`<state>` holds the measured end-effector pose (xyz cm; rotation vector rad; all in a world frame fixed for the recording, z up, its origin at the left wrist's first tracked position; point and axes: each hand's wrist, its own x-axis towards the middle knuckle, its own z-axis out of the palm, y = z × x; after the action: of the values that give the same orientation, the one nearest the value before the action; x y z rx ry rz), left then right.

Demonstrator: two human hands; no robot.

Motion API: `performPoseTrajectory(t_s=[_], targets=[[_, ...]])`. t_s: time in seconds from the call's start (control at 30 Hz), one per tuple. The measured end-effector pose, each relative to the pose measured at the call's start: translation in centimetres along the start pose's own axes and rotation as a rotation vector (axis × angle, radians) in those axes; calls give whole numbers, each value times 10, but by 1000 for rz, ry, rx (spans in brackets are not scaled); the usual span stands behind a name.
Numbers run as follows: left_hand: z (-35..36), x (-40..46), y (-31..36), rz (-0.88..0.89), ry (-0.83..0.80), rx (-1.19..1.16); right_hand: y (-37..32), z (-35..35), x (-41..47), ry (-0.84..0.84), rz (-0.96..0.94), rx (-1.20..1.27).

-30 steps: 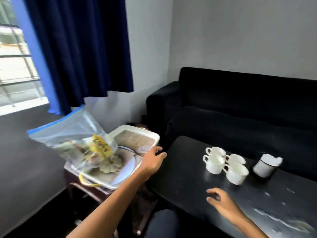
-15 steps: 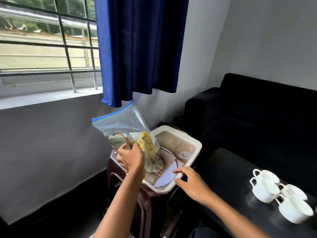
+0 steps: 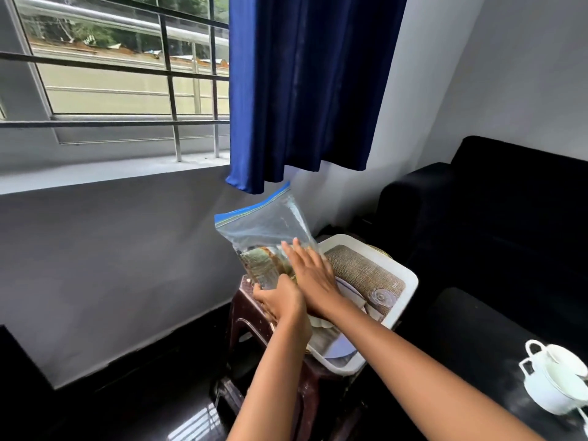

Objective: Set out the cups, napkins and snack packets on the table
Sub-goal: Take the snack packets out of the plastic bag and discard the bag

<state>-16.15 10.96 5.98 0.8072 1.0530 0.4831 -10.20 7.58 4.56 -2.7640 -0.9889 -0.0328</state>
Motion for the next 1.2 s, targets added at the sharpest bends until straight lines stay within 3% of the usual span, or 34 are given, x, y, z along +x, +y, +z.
performPoseTrajectory(t_s=[0.1, 0.27, 0.4, 0.57, 0.67, 0.73, 0.83, 0.87, 1.0, 1.2], targets=[[0, -2, 2, -61, -34, -102, 4, 15, 1, -11, -18, -124], [1, -4, 6, -71, 47, -81, 16, 25, -22, 202, -59, -300], [-1, -10, 7, 254, 107, 41, 20, 21, -50, 332, -53, -329], [-2, -17, 1, 657, -86, 270, 23, 28, -84, 382, 32, -258], [-1, -23, -7, 829, -203, 402, 33, 36, -95, 256, 140, -2], [1, -28, -12, 892, -283, 511, 46, 36, -101, 249, 234, 331], [5, -33, -21, 933, -552, 670, 58, 21, -117, 414, 464, 1071], [6, -34, -24, 927, -669, 733, 65, 16, -123, 489, 558, 1207], [7, -42, -39, 924, -997, 1059, 87, -4, -146, 635, 805, 1423], [3, -63, -51, 830, -1202, 1388, 106, -15, -170, 705, 910, 1462]])
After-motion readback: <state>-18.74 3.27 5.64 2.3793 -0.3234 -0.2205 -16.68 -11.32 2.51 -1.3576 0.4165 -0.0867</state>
